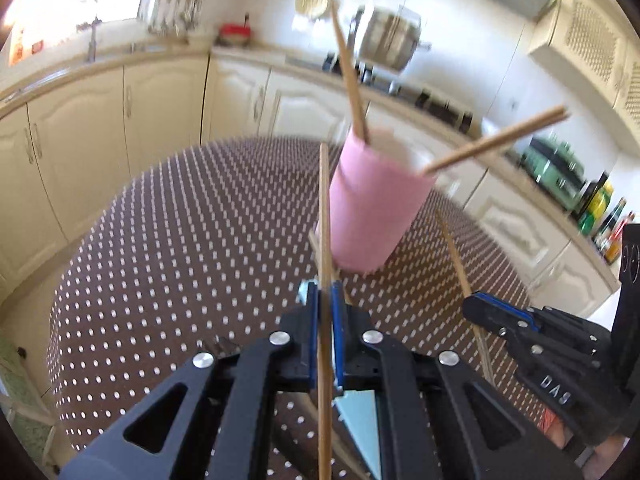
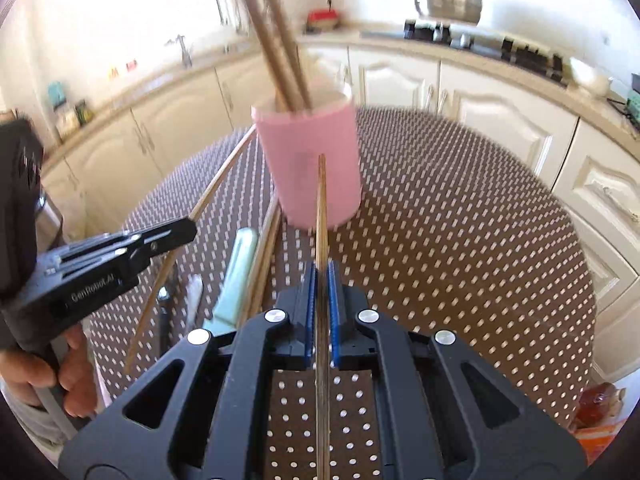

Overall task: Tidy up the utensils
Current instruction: 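Lift both held chopsticks upright above the pink cup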

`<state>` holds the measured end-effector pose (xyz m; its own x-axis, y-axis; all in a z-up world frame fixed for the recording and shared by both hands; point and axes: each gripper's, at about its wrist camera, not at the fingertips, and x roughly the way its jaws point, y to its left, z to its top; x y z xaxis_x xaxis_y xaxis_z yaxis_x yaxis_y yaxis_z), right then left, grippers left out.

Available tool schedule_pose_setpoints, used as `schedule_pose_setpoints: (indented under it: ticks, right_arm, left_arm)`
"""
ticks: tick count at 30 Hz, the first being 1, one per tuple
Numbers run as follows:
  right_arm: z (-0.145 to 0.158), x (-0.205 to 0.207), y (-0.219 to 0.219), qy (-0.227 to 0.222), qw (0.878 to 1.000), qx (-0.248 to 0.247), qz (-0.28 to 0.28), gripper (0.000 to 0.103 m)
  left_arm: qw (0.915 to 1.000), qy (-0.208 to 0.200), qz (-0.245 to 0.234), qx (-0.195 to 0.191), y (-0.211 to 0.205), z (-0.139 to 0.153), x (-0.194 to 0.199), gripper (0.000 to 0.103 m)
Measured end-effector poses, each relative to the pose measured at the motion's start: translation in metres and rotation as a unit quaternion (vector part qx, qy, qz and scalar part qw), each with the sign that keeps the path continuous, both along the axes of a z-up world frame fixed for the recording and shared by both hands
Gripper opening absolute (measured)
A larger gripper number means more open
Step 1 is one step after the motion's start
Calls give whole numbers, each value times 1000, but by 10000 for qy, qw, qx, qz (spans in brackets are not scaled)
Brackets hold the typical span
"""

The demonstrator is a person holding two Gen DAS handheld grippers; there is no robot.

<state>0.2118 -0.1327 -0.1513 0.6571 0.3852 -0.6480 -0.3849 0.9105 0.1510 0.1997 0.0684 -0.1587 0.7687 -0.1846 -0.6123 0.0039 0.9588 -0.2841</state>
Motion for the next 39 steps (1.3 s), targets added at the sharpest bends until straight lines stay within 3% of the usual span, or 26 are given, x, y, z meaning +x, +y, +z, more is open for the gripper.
schedule_pose_setpoints:
  ticks: [5, 10, 21, 27, 39]
  right_arm:
    - [23, -15, -11, -549, 9974, 409, -222, 7]
    - [46, -21, -16, -993, 9921, 687, -349, 7]
    - [90, 7, -19, -1777, 9780, 974, -489, 7]
    - [118, 24, -20, -2268, 9656, 1131, -586, 7]
    - [143, 48, -26, -3162, 9270, 1794, -926, 6]
  left_arm:
    - [9961, -745, 75, -471, 2, 10, -18, 6]
    - [9860, -1510, 112, -697, -4, 22, -31, 6]
    - [9583, -2811, -116, -506, -31, 72, -8, 6]
    - [9421, -3291, -57, -637, -38, 93, 23, 6]
    - [9289, -3646, 146, -633, -39, 96, 74, 6]
